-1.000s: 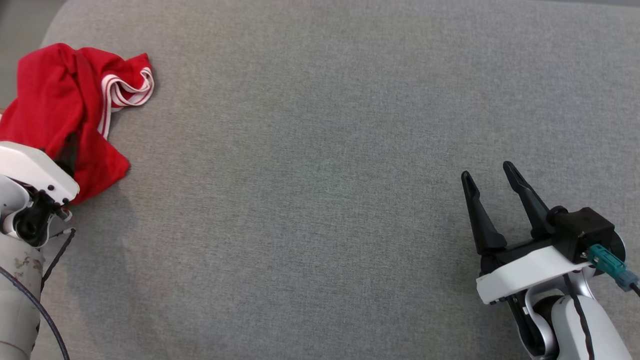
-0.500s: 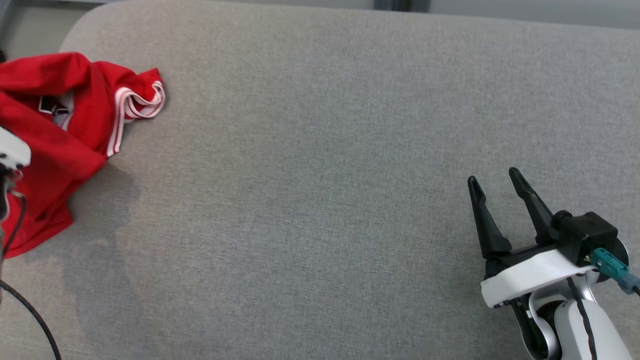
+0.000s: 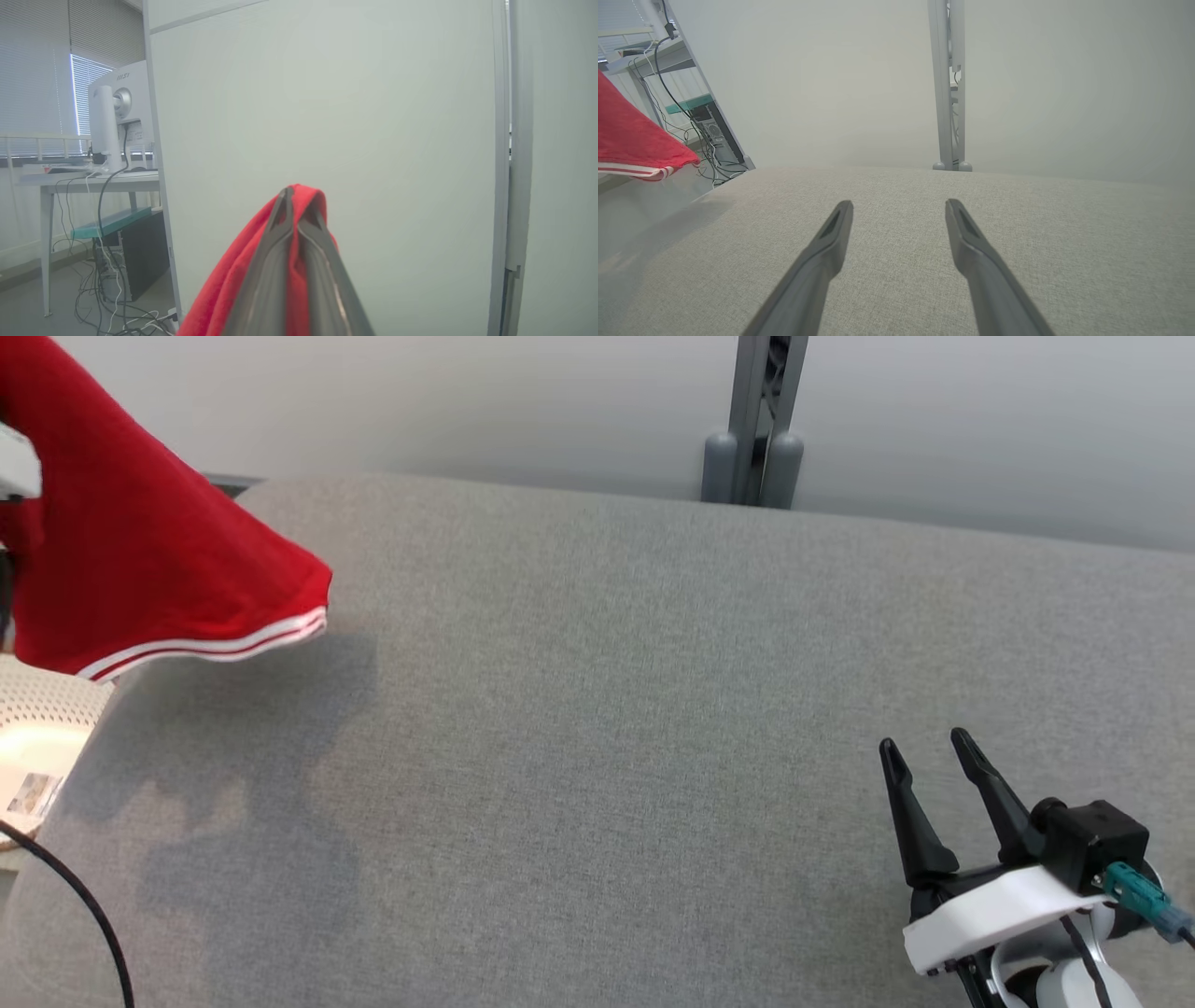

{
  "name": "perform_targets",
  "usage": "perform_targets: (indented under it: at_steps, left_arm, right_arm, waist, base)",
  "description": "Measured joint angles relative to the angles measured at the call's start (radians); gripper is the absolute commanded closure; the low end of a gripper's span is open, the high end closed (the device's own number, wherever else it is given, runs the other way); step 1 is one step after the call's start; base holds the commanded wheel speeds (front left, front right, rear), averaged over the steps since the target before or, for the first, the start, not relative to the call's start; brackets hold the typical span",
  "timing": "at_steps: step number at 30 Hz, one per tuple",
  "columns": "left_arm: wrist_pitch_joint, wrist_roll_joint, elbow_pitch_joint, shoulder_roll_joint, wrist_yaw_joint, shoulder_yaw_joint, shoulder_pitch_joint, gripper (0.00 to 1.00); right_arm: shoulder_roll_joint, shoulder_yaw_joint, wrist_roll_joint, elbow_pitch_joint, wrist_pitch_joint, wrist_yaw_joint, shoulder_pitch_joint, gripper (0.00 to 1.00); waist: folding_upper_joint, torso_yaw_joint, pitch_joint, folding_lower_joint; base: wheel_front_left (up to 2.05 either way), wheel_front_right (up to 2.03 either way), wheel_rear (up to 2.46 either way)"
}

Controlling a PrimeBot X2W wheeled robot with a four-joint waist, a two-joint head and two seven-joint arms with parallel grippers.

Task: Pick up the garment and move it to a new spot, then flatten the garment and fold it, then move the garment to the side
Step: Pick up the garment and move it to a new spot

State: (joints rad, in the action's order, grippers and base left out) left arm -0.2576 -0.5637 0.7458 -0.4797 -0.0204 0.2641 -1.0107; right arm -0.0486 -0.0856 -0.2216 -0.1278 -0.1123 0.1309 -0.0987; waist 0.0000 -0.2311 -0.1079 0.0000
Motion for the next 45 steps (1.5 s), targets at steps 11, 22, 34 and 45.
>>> perform_targets:
  at_steps: [11, 22, 34, 45]
  left_arm:
    - [0.127, 0.022, -0.516, 0.017, 0.110, 0.075, 0.281, 1.00]
    - [0.290, 0.036, -0.829, 0.058, 0.118, 0.252, 0.428, 1.00]
    - [0.319, 0.006, -0.560, 0.217, 0.044, 0.423, 0.448, 1.00]
    - [0.278, -0.046, -0.394, 0.277, -0.029, 0.453, 0.452, 0.00]
  right_arm:
    - [0.000, -0.001, -0.026, 0.006, -0.002, 0.000, 0.038, 0.00]
    - [0.000, -0.017, -0.034, 0.017, -0.010, 0.000, -0.001, 0.00]
    - [0.000, -0.026, -0.074, -0.031, -0.058, 0.000, -0.047, 0.00]
    - [0.000, -0.018, -0.086, -0.072, -0.087, 0.000, -0.059, 0.00]
  waist:
    - [0.0000, 0.063, 0.067, 0.0000]
    - [0.0000, 0.218, 0.009, 0.0000]
    - [0.0000, 0.393, -0.100, 0.0000]
    - [0.0001, 0.400, -0.132, 0.0000]
  base:
    - [0.00, 0.00, 0.00]
    - [0.00, 0.00, 0.00]
    - [0.00, 0.00, 0.00]
    - [0.00, 0.00, 0.00]
